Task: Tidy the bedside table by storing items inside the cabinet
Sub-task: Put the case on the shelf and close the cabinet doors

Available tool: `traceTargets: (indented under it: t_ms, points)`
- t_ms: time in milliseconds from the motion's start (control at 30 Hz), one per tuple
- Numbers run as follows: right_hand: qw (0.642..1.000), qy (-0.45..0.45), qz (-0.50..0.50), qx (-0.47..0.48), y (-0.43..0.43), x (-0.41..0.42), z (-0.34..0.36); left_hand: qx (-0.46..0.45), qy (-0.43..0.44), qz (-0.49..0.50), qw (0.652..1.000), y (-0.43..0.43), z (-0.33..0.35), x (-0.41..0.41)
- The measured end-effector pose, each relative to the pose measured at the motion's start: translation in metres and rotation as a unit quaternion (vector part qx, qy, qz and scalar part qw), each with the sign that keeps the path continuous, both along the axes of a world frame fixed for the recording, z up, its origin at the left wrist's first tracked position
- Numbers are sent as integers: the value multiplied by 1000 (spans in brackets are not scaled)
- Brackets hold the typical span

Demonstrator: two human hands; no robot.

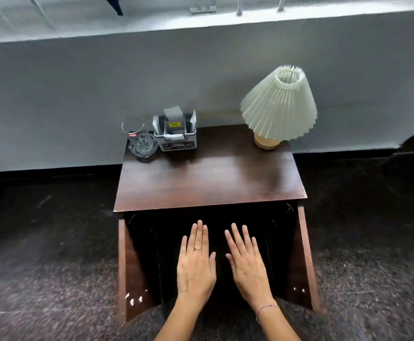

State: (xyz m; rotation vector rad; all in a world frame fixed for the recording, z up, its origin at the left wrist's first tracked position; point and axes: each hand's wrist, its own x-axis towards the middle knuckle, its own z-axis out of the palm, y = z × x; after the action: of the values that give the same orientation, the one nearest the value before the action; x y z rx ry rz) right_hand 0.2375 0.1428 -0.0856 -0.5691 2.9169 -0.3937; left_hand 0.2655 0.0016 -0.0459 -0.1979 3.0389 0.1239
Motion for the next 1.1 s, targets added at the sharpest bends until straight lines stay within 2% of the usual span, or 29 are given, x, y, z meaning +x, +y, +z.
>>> traceTargets:
  t_ms: [200,400,667,1100]
  points:
    - [1000,-10,-26,-5,11,25,57,18,8,-14,1000,-3,58,18]
    - [1000,-15,-19,6,28,50,80,53,4,5,999,-5,76,48]
    - [998,-52,-30,17,56,83,52,33,-38,36,998,-9,40,100]
    - [988,-67,-71,120,98,110,-26,-32,-82,89,992,-34,-42,132]
